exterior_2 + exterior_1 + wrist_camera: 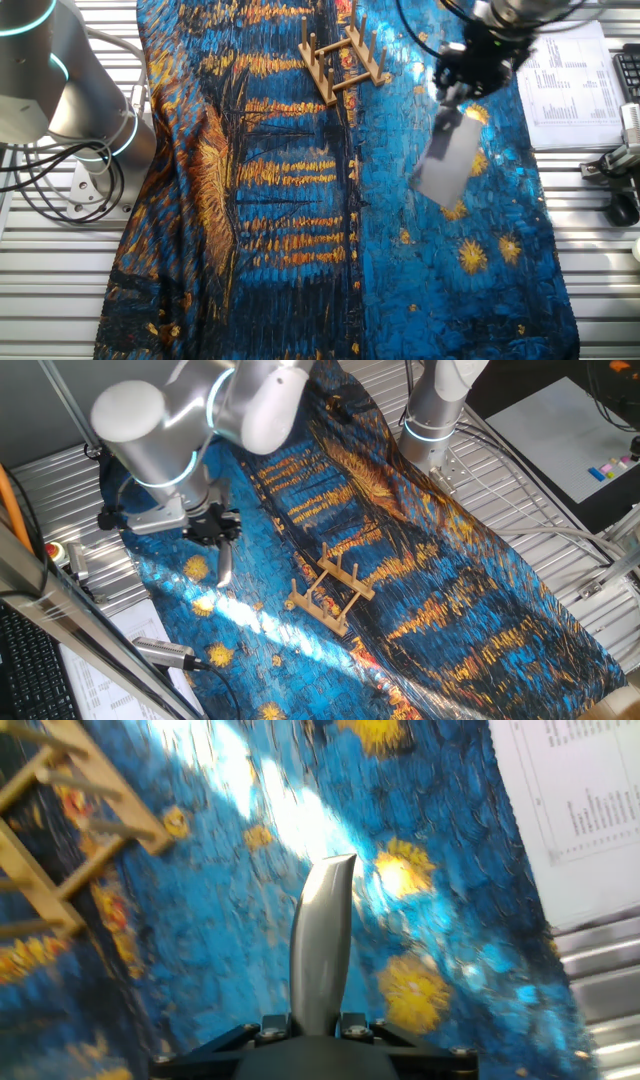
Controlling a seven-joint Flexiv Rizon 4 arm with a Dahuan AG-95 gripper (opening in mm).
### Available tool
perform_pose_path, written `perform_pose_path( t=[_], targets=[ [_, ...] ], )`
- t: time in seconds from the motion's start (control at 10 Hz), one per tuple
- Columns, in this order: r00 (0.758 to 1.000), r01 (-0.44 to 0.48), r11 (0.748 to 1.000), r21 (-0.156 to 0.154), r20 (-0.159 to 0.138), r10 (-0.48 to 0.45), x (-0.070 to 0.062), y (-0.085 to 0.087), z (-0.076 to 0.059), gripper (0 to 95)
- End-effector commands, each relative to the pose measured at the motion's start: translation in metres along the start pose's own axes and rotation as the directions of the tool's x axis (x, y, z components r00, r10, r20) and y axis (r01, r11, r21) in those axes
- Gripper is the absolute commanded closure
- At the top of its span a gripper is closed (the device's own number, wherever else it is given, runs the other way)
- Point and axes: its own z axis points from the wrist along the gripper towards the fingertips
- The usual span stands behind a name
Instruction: Put the knife on the knife rack
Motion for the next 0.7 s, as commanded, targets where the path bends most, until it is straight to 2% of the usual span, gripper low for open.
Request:
perform_pose_path(
  t=[0.1, 0.3, 0.4, 0.6, 0.7],
  targets=[
    [0.999, -0.032, 0.999, -0.014, 0.018, 0.033, -0.0116, 0.0136, -0.0050, 95.0],
    [0.999, -0.038, 0.999, -0.008, 0.027, 0.038, -0.0144, 0.0155, -0.0055, 95.0],
    [0.999, -0.035, 0.999, -0.003, 0.022, 0.035, -0.0144, 0.0155, -0.0055, 95.0],
    [1.000, 0.001, 1.000, 0.010, 0.026, -0.001, -0.0144, 0.0155, -0.0055, 95.0],
    [0.999, 0.028, 1.000, 0.013, 0.017, -0.029, -0.0144, 0.0155, -0.0055, 95.0]
  ],
)
